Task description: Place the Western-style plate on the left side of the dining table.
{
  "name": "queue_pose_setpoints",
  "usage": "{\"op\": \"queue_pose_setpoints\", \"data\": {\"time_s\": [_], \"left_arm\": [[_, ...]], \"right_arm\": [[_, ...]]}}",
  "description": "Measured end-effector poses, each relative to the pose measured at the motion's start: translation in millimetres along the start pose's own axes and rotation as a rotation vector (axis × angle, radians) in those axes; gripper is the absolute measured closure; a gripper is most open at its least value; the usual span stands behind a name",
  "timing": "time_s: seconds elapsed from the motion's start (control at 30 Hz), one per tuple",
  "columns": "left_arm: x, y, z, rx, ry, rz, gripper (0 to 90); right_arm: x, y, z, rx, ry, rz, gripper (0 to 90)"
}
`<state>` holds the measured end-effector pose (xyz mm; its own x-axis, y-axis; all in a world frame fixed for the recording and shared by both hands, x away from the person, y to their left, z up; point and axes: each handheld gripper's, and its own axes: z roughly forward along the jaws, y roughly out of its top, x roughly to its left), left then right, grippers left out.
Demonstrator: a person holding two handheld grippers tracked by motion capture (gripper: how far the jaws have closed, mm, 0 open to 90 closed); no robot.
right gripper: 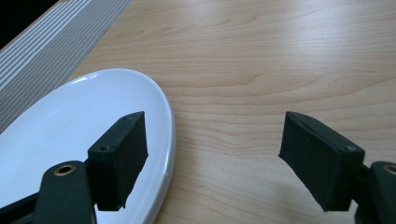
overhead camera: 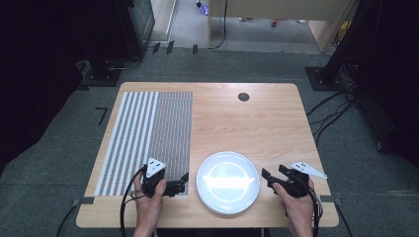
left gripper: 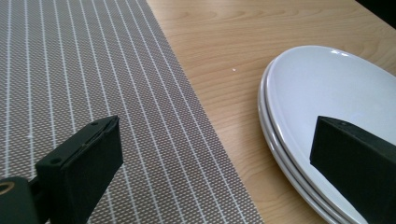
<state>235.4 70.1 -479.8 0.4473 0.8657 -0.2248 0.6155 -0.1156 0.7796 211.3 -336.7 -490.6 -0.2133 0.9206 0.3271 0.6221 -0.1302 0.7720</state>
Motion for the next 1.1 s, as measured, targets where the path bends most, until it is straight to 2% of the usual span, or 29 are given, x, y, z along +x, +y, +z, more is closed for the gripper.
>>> {"op": "queue_pose_setpoints", "data": {"time_s": [0.1,0.27,0.3,0.4,0.53,0.63,0.67,0.7,0.73,0.77,0.8,0.83,0.87,0.9,0.93,1.03,1.07,1.1], "left_arm": [[-1.5,-0.7,1.1,0.002,-0.011,-0.002,2.3],[-7.1,-3.5,4.4,0.022,-0.074,-0.002,2.3],[-8.2,-4.2,5.0,0.028,-0.077,0.001,2.3],[-10.9,-4.9,6.6,0.036,-0.089,-0.001,2.4],[-15.2,-5.3,8.7,0.057,-0.094,0.002,6.8],[-17.1,-5.6,9.4,0.061,-0.097,-0.006,14.6],[-19.0,-6.4,10.4,0.07,-0.118,-0.005,15.1],[-19.0,-6.4,10.4,0.07,-0.118,-0.005,17.1],[-20.6,-7.2,10.6,0.073,-0.144,-0.009,21.1],[-20.6,-7.2,10.6,0.073,-0.144,-0.009,22.5],[-21.3,-7.8,10.9,0.073,-0.167,-0.02,24.5],[-21.3,-7.8,10.9,0.073,-0.167,-0.02,26.8],[-21.3,-8.8,11.3,0.077,-0.201,-0.037,30.6],[-21.3,-8.8,11.3,0.077,-0.201,-0.037,33.4],[-21.6,-10.1,12.8,0.087,-0.229,-0.047,37.0],[-22.1,-11.4,14.5,0.102,-0.243,-0.055,42.3],[-22.3,-12.3,15.9,0.111,-0.254,-0.062,42.3],[-22.9,-13.6,17.6,0.123,-0.264,-0.071,43.8]], "right_arm": [[5.8,0.3,1.7,-0.019,0.0,-0.01,28.1],[12.2,0.1,2.3,-0.048,0.001,-0.011,42.3],[12.3,-0.2,2.4,-0.046,0.009,-0.008,45.5],[8.9,-1.5,2.7,-0.04,0.074,0.032,59.1],[8.4,-4.2,3.8,-0.039,0.099,0.055,63.8],[8.0,-6.3,5.5,-0.013,0.117,0.1,65.1],[7.4,-8.1,6.2,-0.02,0.133,0.13,67.8],[7.4,-8.1,6.2,-0.02,0.133,0.13,67.8],[6.5,-10.7,7.4,-0.034,0.174,0.183,71.3],[6.2,-11.7,8.2,-0.037,0.19,0.195,71.9],[6.0,-12.4,8.9,-0.034,0.194,0.202,73.3],[6.0,-12.4,8.9,-0.034,0.194,0.202,73.3],[5.2,-13.4,9.9,-0.018,0.185,0.212,74.5],[5.2,-13.4,9.9,-0.018,0.185,0.212,74.5],[4.1,-14.4,10.3,-0.004,0.17,0.233,75.5],[2.0,-15.3,10.9,0.002,0.167,0.256,77.1],[1.2,-15.5,10.8,0.011,0.17,0.272,78.0],[-0.7,-15.8,11.0,0.034,0.187,0.319,79.1]]}}
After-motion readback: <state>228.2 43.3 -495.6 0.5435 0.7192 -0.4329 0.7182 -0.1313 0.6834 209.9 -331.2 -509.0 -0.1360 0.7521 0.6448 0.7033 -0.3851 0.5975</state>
